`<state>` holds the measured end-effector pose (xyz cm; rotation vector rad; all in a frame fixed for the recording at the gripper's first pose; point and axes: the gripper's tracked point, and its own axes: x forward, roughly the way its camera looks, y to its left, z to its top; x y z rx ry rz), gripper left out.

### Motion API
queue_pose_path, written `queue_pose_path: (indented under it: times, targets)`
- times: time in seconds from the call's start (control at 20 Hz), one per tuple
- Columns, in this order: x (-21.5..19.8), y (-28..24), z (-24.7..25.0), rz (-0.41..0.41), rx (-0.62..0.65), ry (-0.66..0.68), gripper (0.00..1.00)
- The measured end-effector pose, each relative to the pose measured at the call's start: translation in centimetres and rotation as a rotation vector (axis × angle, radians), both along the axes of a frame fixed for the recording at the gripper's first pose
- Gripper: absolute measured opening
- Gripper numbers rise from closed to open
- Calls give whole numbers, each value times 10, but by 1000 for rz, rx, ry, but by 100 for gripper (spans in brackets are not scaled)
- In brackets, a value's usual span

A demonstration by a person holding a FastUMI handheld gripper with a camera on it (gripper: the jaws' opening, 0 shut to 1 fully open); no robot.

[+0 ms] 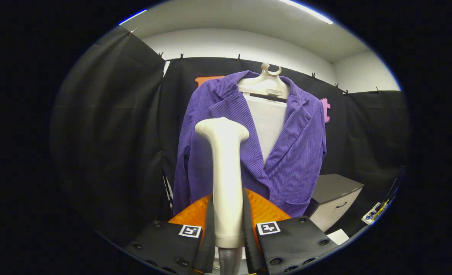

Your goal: Iron the clothes twice with a garment steamer, once on the left side and once on the right side.

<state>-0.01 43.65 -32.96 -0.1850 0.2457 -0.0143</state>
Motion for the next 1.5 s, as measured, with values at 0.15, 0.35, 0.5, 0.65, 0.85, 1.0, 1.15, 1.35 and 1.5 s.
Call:
queue_pose_path:
  times: [0.15,0.35,0.5,0.65,0.85,1.0,1.15,1.35,1.5]
  targets:
    - [-6,-3,-14,-2,-18,21,40]
    - [-11,-6,-33,1,-39,56,40]
    - [-24,-9,-50,3,-49,91,40]
    - [-28,-14,-68,1,-65,128,39]
    - [-38,-21,-93,-3,-96,178,40]
    - [-42,-26,-109,-11,-105,216,40]
    - [-48,-30,-125,-20,-108,255,40]
    - [-62,-37,-151,-25,-115,312,40]
    - [-69,-42,-172,-31,-111,354,40]
